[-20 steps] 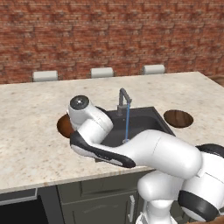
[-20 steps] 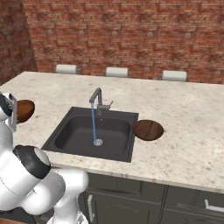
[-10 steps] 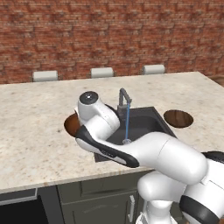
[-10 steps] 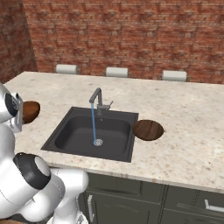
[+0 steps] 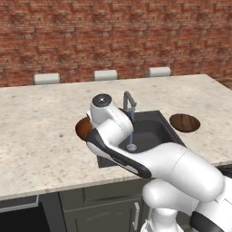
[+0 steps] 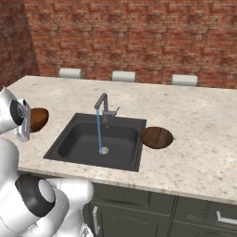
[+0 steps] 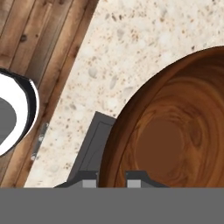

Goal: Rinse each bowl for a few seconds and place them down in the sink or on the counter.

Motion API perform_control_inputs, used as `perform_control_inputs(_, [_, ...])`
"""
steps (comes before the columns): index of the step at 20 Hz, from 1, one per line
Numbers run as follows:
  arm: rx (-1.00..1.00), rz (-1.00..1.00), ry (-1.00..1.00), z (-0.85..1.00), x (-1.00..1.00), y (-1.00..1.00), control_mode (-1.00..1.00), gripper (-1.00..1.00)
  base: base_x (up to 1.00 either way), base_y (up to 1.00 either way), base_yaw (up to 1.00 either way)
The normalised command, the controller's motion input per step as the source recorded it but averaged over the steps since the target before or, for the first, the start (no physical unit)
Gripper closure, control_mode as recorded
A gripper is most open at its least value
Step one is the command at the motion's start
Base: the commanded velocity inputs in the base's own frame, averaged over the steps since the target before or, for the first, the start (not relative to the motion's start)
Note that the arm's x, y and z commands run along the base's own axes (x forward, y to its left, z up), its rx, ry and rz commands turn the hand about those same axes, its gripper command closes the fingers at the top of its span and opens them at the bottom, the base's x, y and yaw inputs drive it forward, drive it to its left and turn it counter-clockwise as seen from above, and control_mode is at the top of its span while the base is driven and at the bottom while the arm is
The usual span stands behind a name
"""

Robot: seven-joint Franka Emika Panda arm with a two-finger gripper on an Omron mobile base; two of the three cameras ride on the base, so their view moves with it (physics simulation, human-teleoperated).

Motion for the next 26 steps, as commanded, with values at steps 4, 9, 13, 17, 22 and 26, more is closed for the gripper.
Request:
perform_control_inputs(4, [0.00, -0.02, 0.04, 0.00, -0.05, -0.36, -1.00, 1.00, 0.00, 0.00, 0.00])
perform_control_inputs(9, [0.00, -0.03, 0.06, 0.00, -0.01, -0.31, -1.00, 1.00, 0.00, 0.00, 0.00])
perform_control_inputs(13, [0.00, -0.03, 0.06, 0.00, 0.00, -0.32, -1.00, 1.00, 0.00, 0.00, 0.00])
perform_control_inputs(17, [0.00, -0.04, 0.08, 0.00, 0.00, -0.32, -1.00, 1.00, 0.00, 0.00, 0.00])
perform_control_inputs(22, [0.00, -0.05, 0.09, -0.01, 0.00, -0.28, -1.00, 1.00, 0.00, 0.00, 0.00])
perform_control_inputs(26, [0.00, -0.03, 0.09, -0.07, 0.02, -0.26, -1.00, 1.00, 0.00, 0.00, 0.00])
